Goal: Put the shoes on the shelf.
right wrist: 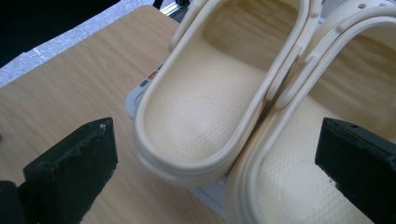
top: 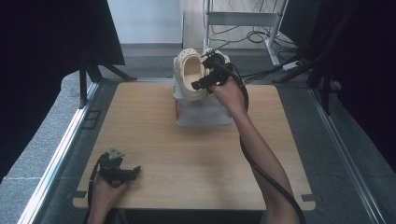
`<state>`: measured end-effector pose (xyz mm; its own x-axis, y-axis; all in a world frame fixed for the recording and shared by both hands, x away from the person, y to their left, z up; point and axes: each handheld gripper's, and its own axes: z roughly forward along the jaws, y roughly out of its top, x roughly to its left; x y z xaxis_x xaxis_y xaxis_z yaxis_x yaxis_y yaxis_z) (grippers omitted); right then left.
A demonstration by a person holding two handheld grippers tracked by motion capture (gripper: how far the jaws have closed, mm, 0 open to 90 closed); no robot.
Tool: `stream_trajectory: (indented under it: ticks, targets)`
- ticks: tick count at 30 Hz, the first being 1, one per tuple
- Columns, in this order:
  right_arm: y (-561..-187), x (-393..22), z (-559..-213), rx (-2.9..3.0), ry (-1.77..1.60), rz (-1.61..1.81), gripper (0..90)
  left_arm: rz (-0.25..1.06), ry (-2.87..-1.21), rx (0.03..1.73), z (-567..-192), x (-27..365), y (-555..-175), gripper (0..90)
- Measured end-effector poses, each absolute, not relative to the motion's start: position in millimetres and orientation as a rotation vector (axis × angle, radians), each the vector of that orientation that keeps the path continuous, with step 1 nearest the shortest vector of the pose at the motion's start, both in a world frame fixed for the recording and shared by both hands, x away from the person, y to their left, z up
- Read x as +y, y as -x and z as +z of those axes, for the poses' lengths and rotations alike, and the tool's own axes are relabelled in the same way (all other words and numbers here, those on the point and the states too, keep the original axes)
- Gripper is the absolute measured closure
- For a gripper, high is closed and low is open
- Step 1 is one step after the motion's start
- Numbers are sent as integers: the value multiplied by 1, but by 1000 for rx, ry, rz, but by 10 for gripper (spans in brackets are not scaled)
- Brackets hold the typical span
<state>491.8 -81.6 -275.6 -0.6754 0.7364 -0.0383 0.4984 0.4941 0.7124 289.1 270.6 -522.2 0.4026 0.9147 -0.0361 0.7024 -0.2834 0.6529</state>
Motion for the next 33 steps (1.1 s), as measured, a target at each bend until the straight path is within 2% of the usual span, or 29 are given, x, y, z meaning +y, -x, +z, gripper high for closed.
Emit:
stream_trajectory:
  ticks: [8,33]
  targets:
    - [-465,-91,-275,2441,-939,980,0,476,-2067,1373,-523,270,-289,0]
    - [-391,-156,-317,2472,-855,1018,0,480,-2068,1378,-523,270,-289,0]
